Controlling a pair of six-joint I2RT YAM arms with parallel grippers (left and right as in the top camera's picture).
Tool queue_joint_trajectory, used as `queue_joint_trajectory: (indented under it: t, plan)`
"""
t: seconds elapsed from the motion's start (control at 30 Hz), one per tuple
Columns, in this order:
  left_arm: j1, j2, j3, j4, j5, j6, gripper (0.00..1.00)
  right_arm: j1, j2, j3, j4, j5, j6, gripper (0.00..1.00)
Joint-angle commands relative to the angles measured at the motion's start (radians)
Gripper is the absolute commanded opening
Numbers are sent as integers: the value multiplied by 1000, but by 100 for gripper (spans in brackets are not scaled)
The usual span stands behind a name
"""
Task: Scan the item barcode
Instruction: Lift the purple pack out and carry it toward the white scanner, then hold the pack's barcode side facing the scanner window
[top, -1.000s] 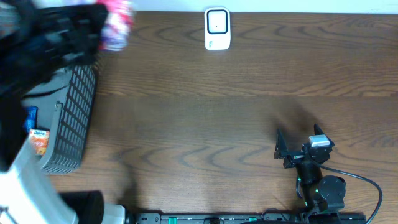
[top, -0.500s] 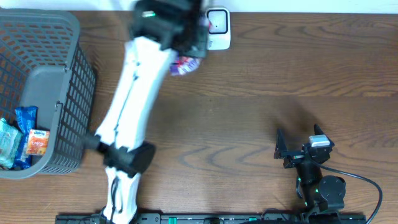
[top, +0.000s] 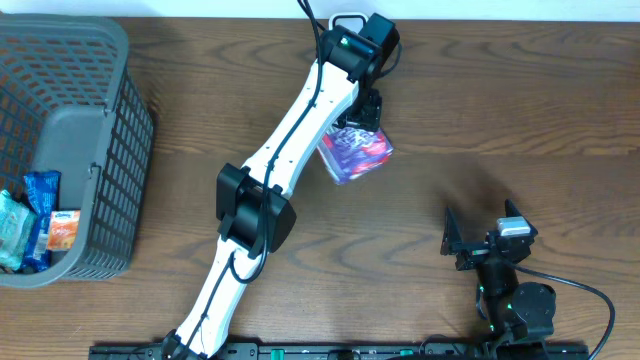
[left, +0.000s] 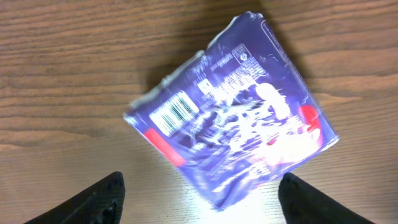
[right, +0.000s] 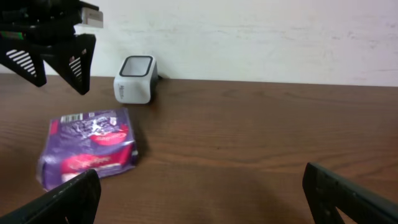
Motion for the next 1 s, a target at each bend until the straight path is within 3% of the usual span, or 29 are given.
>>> queue_joint_trajectory:
  t: [0.0,0.13,0.23,0.4,0.5,0.77,0.97]
  plan:
    - [19,-55,20,1,11,-13,80,-9,-2,-3,-3,6,14,99]
    - [63,-142,31,0,11,-13,79,-9,-2,-3,-3,6,14,99]
    - [105,-212,31,-21,14,-30,62,-9,-2,-3,-3,6,14,99]
    - [124,-236,22,-158,48,-112,61,-9,-2,-3,-3,6,14,99]
    - [102,-224,-75,-214,49,-150,62,-9,-2,-3,-3,6,14,99]
    - [93,-224,-362,-61,173,-185,68,-9,-2,-3,-3,6,14,99]
    - [93,-224,-546,96,187,-294,68,-9,-2,-3,-3,6,14,99]
